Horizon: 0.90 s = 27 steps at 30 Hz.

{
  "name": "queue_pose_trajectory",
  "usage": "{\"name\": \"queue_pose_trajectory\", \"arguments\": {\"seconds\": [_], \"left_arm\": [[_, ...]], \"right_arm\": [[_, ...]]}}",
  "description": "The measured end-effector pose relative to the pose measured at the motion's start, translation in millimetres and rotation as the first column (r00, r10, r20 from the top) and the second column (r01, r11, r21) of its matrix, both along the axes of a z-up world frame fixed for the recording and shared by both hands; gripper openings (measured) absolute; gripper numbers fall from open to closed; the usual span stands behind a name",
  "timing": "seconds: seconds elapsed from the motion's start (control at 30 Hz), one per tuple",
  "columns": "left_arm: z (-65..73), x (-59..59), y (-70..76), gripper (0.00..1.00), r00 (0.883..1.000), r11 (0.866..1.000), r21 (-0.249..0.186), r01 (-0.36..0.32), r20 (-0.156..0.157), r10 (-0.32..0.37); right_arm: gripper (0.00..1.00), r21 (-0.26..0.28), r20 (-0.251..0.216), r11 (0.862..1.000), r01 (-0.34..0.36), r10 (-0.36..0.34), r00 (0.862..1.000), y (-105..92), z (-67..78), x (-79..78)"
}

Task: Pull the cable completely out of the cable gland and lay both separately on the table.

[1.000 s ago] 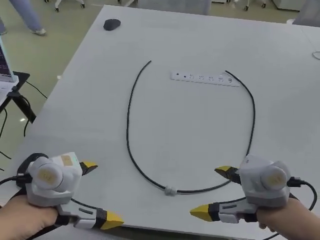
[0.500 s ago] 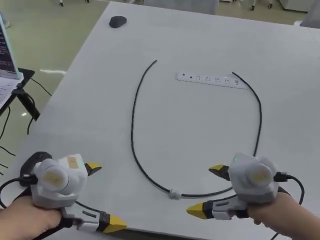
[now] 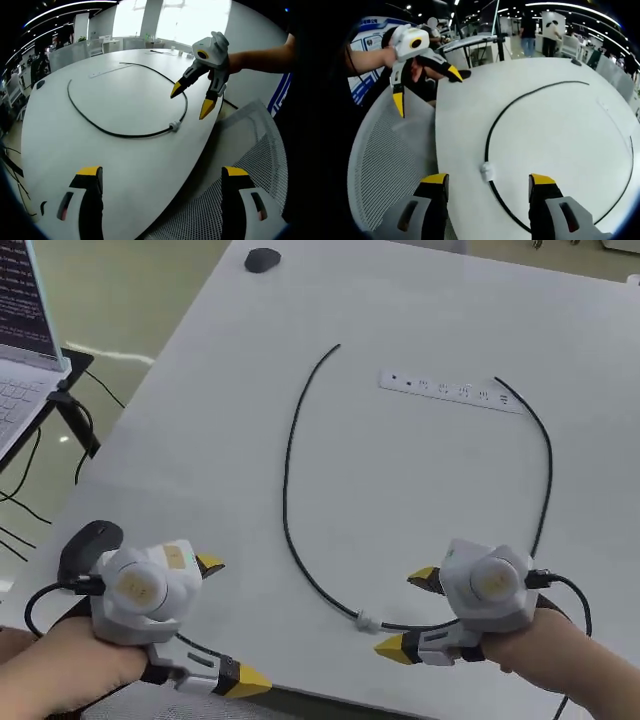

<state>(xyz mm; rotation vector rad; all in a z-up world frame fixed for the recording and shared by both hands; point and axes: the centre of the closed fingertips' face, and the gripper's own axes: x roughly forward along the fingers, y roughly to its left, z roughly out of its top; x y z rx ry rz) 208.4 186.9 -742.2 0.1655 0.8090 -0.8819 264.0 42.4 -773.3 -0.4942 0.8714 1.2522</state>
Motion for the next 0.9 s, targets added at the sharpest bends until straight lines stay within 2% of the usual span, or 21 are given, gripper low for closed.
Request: {"name": "queue_pose_trajectory", "arguments": {"seconds": [0.23, 0.33, 0.5, 0.6, 0.7, 0.9], "left_arm": [[0.2, 0.2, 1.9, 0.98, 1.000, 1.000, -0.003, -0.004, 0.004, 0.004], [0.3, -0.7, 0.9, 0.96, 1.000, 1.000, -0.008, 0.000, -0.004, 0.000], [-0.8, -1.1, -0.1, 0.96, 1.000, 1.000, -0.011, 0.005, -0.005, -0.005], [-0.7, -1.3, -0.7, 0.96, 1.000, 1.000, -0.016, 0.003, -0.007, -0.004], [-1.4, -2.8, -0.1, 0.96, 1.000, 1.000, -0.011, 0.007, -0.010, -0.007], [-1.3, -3.6, 0.9, 0.95, 1.000, 1.000, -0.016, 0.003, -0.016, -0.003]], "right_arm": [[0.58, -0.028, -0.014, 0.999, -0.039, 0.038, 0.999, 3.9, -11.0, -0.8], [0.54, -0.057, -0.013, 0.996, -0.063, 0.063, 0.998, 1.8, -19.9, -0.4], [0.50, -0.061, -0.030, 0.996, -0.063, 0.061, 0.998, 2.8, -27.8, 0.0], [0.45, -0.082, -0.038, 0.993, -0.081, 0.078, 0.996, 2.0, -33.2, -2.5], [0.44, -0.082, -0.039, 0.992, -0.092, 0.089, 0.995, 4.5, -33.9, -3.0], [0.35, -0.086, -0.048, 0.991, -0.105, 0.101, 0.994, 7.2, -38.8, -2.4]]}}
